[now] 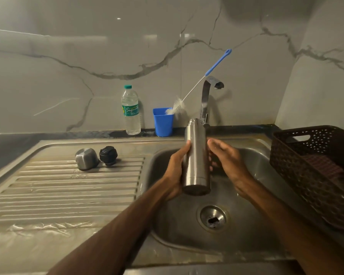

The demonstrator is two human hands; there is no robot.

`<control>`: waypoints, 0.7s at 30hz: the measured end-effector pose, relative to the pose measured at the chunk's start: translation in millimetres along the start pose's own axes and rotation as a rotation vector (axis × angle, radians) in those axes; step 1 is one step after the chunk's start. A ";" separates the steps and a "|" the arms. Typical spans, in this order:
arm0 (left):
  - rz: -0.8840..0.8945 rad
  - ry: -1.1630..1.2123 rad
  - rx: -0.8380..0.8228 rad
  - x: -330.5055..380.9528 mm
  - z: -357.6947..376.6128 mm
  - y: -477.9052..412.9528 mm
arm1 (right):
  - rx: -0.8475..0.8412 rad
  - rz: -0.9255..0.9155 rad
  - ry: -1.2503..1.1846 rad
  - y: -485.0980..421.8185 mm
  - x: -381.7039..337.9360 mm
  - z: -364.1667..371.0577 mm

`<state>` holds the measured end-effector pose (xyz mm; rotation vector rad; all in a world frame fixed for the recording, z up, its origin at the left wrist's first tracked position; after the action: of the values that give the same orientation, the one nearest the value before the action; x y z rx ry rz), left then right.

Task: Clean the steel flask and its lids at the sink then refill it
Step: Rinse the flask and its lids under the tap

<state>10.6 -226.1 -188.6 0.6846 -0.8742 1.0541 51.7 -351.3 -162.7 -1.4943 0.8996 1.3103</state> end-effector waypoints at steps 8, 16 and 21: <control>0.023 0.093 0.034 5.8 -16.3 -3.7 | -0.071 -0.038 0.009 -4.2 -5.8 0.1; 0.030 0.053 0.025 2.3 -13.8 -7.4 | -0.148 0.022 0.028 0.8 1.4 16.1; 0.037 -0.135 0.001 6.8 -5.6 -4.5 | -0.142 -0.040 0.078 5.1 -4.8 26.5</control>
<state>17.9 -220.1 -185.8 0.7492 -1.0060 1.0505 38.0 -327.9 -159.0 -1.6748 0.8359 1.3181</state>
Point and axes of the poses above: each hand's wrist, its own y-axis away from the middle knuckle, its own z-axis out of the palm, x = y × z, the point moved 10 cm from there along -y, towards the middle knuckle, and after that the axes turned 11 degrees about -x, right-handed, at the moved point
